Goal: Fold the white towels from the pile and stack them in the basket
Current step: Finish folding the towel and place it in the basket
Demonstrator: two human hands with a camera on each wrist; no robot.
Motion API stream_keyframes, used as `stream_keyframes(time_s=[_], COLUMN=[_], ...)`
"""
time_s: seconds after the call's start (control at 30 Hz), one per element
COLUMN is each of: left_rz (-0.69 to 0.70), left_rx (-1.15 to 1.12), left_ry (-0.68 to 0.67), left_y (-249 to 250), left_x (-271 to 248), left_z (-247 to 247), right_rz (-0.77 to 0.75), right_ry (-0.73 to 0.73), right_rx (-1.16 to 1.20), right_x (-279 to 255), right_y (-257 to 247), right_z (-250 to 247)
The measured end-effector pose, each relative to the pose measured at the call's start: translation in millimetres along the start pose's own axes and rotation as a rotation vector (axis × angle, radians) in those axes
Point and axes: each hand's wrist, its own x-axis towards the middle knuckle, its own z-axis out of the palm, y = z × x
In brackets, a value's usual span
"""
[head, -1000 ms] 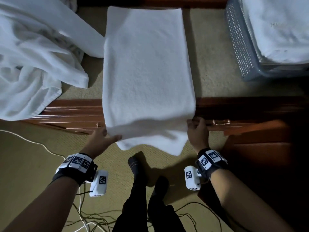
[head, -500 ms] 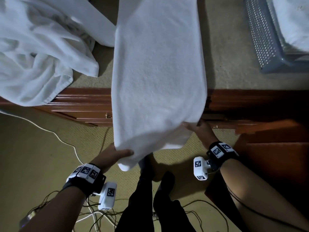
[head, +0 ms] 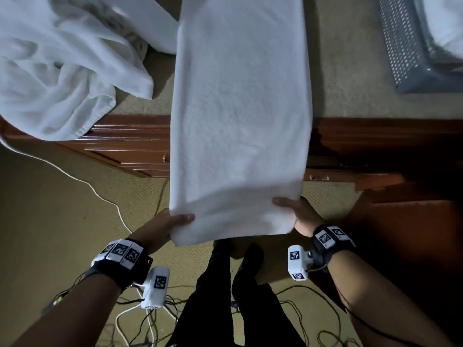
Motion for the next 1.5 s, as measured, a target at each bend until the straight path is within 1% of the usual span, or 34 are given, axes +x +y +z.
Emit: stream_keyframes(time_s=[0.07,0.2,0.3,0.4,0.5,0.63,0.73,0.77,0.8,0.83,0.87,0.9,1.0,1.07,1.1,1.2,1.3,1.4,1.5], left_rz=[0.012,0.071,0.109,0.147,0.272,0.373,0.418,0.430,0.453,0.493,0.546,0.586,0.648,0.666,0.641,0.576,0.507,0.395,0.275], left_rx=[0.025,0.155,0.201,0.159,0.126,0.112,0.004,-0.018,0.002,0.089,0.179,0.263,0.377,0.465,0.496,0.565,0.677,0.745,0.806], left_ry=[0.015,0.070,0.143,0.233,0.246,0.211,0.206,0.188,0.165,0.168,0.179,0.217,0.400,0.508,0.536,0.552,0.537,0.536,0.526], left_y=[-7.2,-8.6,0.9,18.0,49.7,105.1,150.7,164.5,178.7,190.2,201.9,212.9,248.8,276.1,288.9,320.8,346.0,355.4,352.6], left_x=[1.8,-7.8,-26.9,-56.4,-95.4,-136.4,-150.4,-152.7,-154.2,-152.4,-150.0,-144.1,-109.6,-81.1,-66.4,-11.4,49.7,105.3,141.9], left_z=[1.2,13.3,20.9,19.9,17.2,20.0,24.0,25.1,26.8,26.2,26.7,25.8,21.5,18.0,15.8,5.2,-7.4,-21.4,-27.2], right_rz=[0.019,-0.067,-0.112,-0.171,-0.293,-0.423,-0.375,-0.365,-0.365,-0.398,-0.447,-0.498,-0.559,-0.595,-0.593,-0.509,-0.386,-0.276,-0.182], right_ry=[0.072,0.281,0.331,0.372,0.335,0.295,0.168,0.129,0.083,0.059,0.073,0.113,0.300,0.383,0.398,0.458,0.498,0.545,0.565], right_rx=[-0.010,-0.136,-0.207,-0.300,-0.363,-0.371,-0.260,-0.256,-0.274,-0.348,-0.429,-0.501,-0.540,-0.646,-0.689,-0.810,-0.921,-0.965,-0.924], right_x=[-16.2,-42.3,-60.7,-87.7,-125.0,-160.9,-174.3,-177.2,-178.3,-175.9,-174.5,-168.7,-135.5,-105.4,-90.3,-33.0,27.6,77.1,102.2], right_y=[4.3,5.5,-2.4,-19.8,-51.6,-111.1,-161.0,-175.0,-189.9,-202.9,-216.6,-228.8,-267.5,-292.8,-304.9,-333.3,-349.8,-350.8,-339.5], right_z=[-7.9,-13.9,-12.1,-13.0,-5.2,11.3,18.1,17.3,16.7,16.7,19.0,21.5,29.5,36.0,38.2,40.3,43.5,47.3,49.8])
